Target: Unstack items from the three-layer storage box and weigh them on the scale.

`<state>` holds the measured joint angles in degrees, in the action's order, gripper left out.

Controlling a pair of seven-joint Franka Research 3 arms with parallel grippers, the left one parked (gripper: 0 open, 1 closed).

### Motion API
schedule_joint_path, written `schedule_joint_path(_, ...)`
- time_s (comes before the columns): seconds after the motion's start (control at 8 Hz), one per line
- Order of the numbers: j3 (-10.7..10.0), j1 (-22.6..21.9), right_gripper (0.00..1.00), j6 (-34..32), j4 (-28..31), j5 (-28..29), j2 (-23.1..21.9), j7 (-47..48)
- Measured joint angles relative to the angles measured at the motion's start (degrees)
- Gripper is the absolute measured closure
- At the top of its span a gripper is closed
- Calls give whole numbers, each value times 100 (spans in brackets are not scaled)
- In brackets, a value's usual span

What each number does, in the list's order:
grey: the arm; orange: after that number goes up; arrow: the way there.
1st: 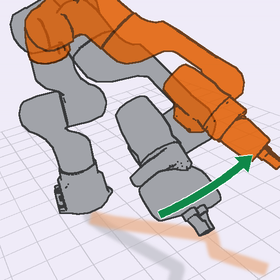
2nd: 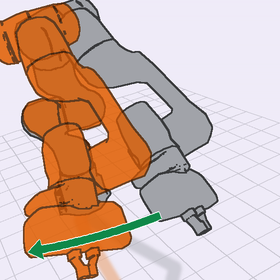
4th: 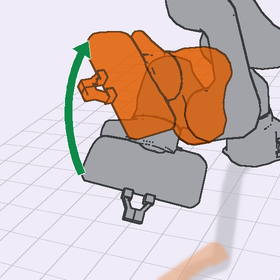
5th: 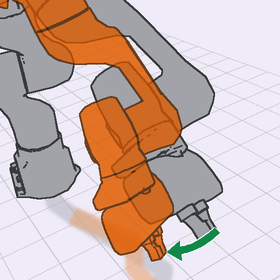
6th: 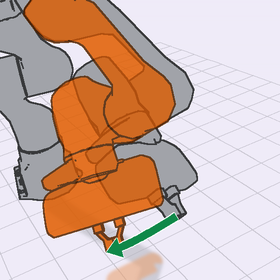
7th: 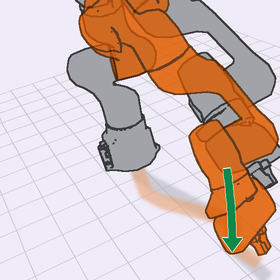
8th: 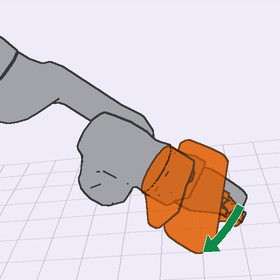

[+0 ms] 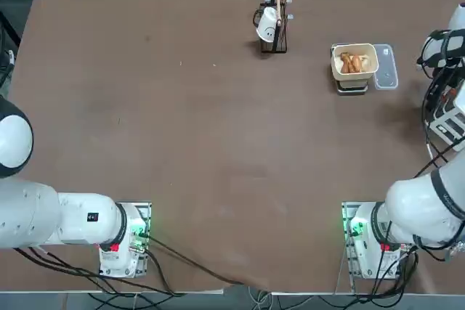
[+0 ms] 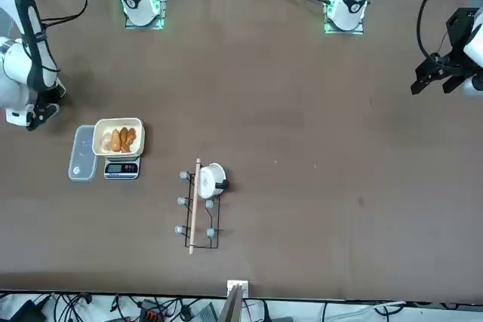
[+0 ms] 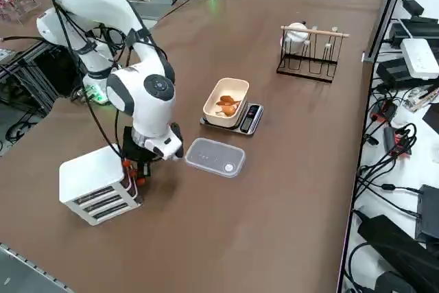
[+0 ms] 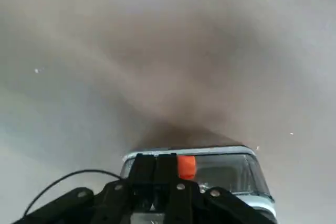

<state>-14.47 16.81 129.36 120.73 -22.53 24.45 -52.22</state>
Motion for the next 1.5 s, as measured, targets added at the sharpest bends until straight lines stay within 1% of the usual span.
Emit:
schedule_joint_path(0.62,39,-3,98,-115,-87,-82,-15,130)
schedule_joint_path(0.75,150,0,97,-302,-278,33,-47,324)
schedule_joint_path(0.88,364,-8,97,-583,-641,333,-110,507)
schedule_joint_path(1.0,602,-43,93,-1008,-1128,751,-179,649)
schedule_joint_path(1.12,768,-111,85,-1447,-1588,1292,-233,977)
schedule_joint_path(1.25,849,-238,70,-1787,-1975,1815,-275,1432)
schedule_joint_path(1.38,877,-428,49,-1988,-2288,2081,-302,1974)
schedule_joint_path(1.5,886,-643,32,-2130,-2583,2160,-313,2488)
